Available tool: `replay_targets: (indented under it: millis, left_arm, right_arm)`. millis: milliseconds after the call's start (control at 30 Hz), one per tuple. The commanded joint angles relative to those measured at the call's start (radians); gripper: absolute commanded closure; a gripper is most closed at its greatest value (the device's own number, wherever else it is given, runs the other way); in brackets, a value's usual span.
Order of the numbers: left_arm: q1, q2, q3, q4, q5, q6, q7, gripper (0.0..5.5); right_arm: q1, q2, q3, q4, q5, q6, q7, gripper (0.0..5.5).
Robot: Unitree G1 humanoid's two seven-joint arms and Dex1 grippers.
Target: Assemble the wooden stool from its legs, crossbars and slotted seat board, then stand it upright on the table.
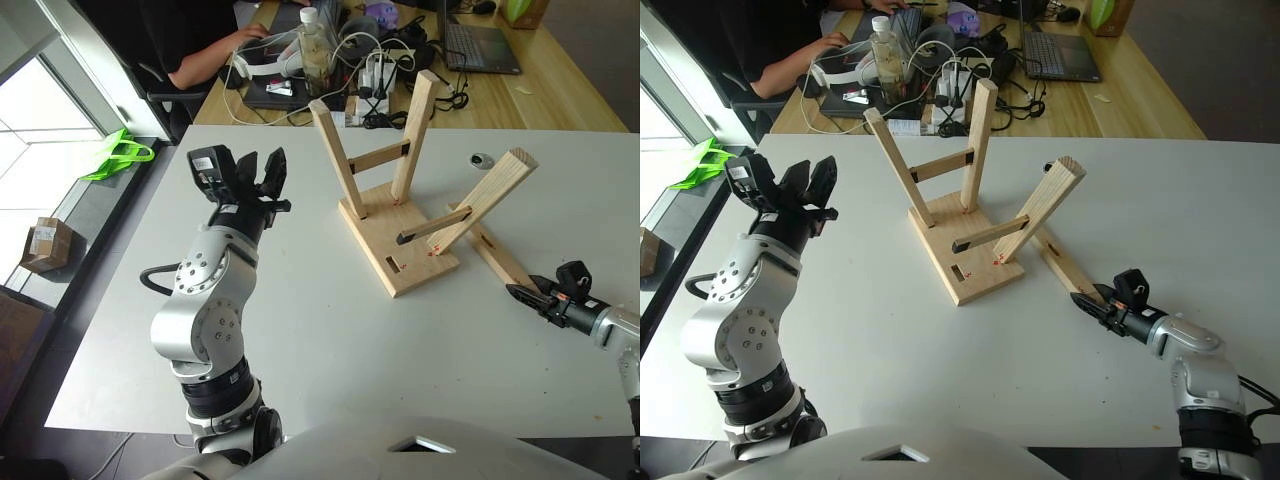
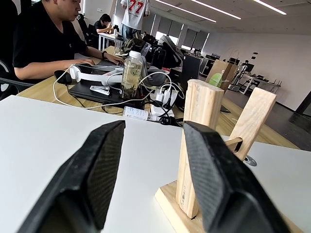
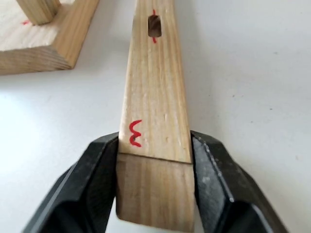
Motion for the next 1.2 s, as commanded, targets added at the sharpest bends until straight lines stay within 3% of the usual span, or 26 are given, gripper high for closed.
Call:
replay_targets:
  millis: [33,233,367,600,767,900,1067,1200]
  left_arm:
    - [0.013,-0.018,-0.034,0.008,0.005,-0.002,0.021,3.29]
    - [0.014,-0.027,-0.055,0.027,0.007,-0.018,0.034,3.29]
    - [0.012,-0.029,-0.056,0.031,0.007,-0.022,0.041,3.29]
    - [0.018,-0.029,-0.056,0.030,0.011,-0.017,0.053,3.29]
    - [-0.002,-0.029,-0.056,0.024,0.002,-0.003,0.057,3.29]
    - [-0.037,-0.052,-0.043,0.010,-0.045,0.015,0.056,3.29]
    - [-0.198,-0.168,0.123,-0.012,-0.317,0.134,0.192,3.29]
    - [-0.341,-0.163,0.196,0.001,-0.671,0.159,0.271,3.29]
  right_arm:
    - [-0.087,-0.022,0.059,-0.029,-0.033,0.062,-0.003,2.61]
    - [-0.237,0.022,0.157,0.032,-0.111,0.097,-0.070,1.77]
    - [-0.257,0.027,0.188,0.079,-0.156,0.101,-0.091,1.77]
    - [-0.250,0.062,0.166,0.108,-0.149,0.088,-0.129,3.09]
    - [-0.255,0.090,0.137,0.102,-0.132,0.066,-0.141,3.45]
    - [-0.303,0.135,0.047,0.118,-0.083,0.003,-0.194,3.45]
    - [-0.559,0.186,-0.220,0.125,0.088,-0.137,-0.366,3.45]
    - [-0.714,0.203,-0.266,-0.086,0.242,-0.116,-0.393,3.45]
